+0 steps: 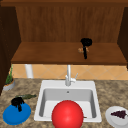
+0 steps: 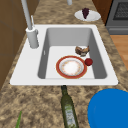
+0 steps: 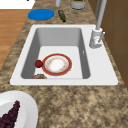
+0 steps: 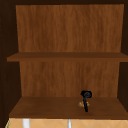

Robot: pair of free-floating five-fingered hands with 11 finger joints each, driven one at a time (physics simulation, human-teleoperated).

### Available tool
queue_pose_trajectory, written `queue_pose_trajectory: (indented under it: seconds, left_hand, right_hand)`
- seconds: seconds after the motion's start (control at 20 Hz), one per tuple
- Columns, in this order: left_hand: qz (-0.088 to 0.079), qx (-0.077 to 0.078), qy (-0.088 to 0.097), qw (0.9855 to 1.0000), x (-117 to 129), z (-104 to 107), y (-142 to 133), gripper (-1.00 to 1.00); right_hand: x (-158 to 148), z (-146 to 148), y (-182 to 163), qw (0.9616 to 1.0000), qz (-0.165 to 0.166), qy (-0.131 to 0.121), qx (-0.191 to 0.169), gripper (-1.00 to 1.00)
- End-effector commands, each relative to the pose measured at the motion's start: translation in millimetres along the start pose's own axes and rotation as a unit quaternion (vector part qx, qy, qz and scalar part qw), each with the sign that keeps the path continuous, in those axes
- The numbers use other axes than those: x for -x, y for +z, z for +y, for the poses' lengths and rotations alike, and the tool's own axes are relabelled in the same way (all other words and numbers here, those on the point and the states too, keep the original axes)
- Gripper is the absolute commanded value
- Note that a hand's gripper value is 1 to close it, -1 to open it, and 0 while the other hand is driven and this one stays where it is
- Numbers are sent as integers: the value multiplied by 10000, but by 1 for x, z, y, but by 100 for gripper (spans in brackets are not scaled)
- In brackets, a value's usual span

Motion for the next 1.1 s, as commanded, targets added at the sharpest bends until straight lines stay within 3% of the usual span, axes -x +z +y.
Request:
queue_pose_trajectory:
  seconds: [0.0, 0.85, 1.05]
  left_hand:
    - [0, 0, 0, 10000, 0, 0, 0, 0]
    - [0, 0, 0, 10000, 0, 0, 0, 0]
    - [0, 0, 0, 10000, 0, 0, 0, 0]
  right_hand:
    - [4, 8, -33, 9999, -111, 23, -25, -100]
    - [28, 38, -181, 9997, -70, -29, -250, -100]
    - [28, 23, -205, 9947, -31, -151, -1015, -100]
